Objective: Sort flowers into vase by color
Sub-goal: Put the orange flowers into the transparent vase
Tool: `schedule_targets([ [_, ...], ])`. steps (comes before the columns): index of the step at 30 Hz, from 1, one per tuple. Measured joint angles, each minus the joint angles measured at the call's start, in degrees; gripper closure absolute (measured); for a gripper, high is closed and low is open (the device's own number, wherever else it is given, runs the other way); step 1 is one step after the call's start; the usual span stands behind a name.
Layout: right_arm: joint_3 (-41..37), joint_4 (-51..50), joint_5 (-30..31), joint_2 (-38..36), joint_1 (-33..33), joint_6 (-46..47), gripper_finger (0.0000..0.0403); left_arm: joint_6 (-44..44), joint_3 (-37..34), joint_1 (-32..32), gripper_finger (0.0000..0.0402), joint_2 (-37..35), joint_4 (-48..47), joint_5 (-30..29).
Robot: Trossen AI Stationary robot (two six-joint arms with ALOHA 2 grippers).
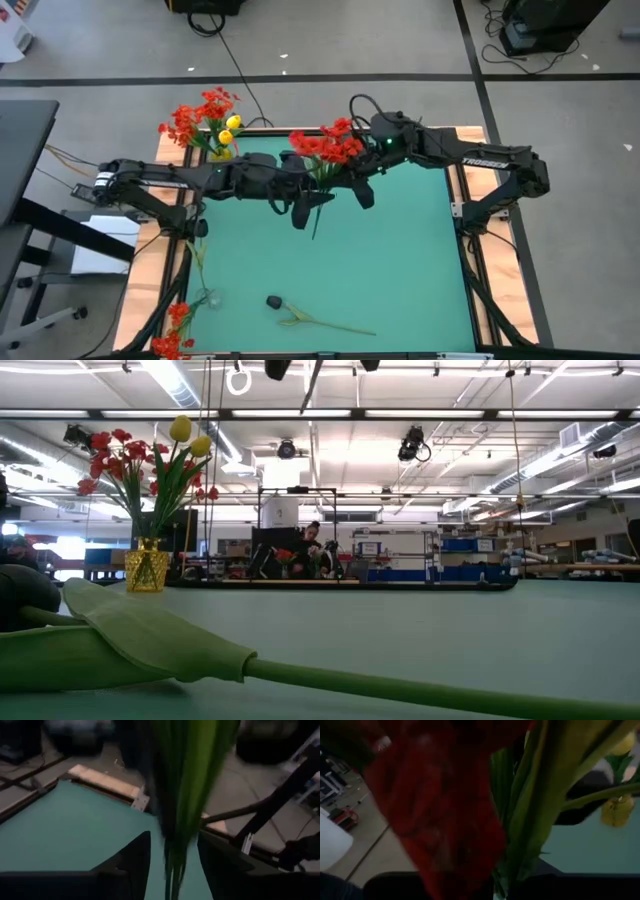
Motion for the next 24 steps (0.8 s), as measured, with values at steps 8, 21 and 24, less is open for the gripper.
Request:
schedule_targets([
  [8, -0.03, -0.17, 1.59, 0.30, 2.64, -2.86, 0.0332, 7.02, 0.07, -0.24, 0.0368, -0.96, -3.76, 0.89],
  [21, 0.04, 0.66, 22.34, -5.67, 5.73, 12.24, 0.0194, 19.70, 0.09, -5.20, 0.0391, -14.28, -16.65, -3.40],
  [24, 0.04, -0.21, 25.34, -5.92, 7.15, 15.51, 0.0201, 21.56, 0.09, -7.86, 0.0391, -19.25, -20.62, -3.04],
])
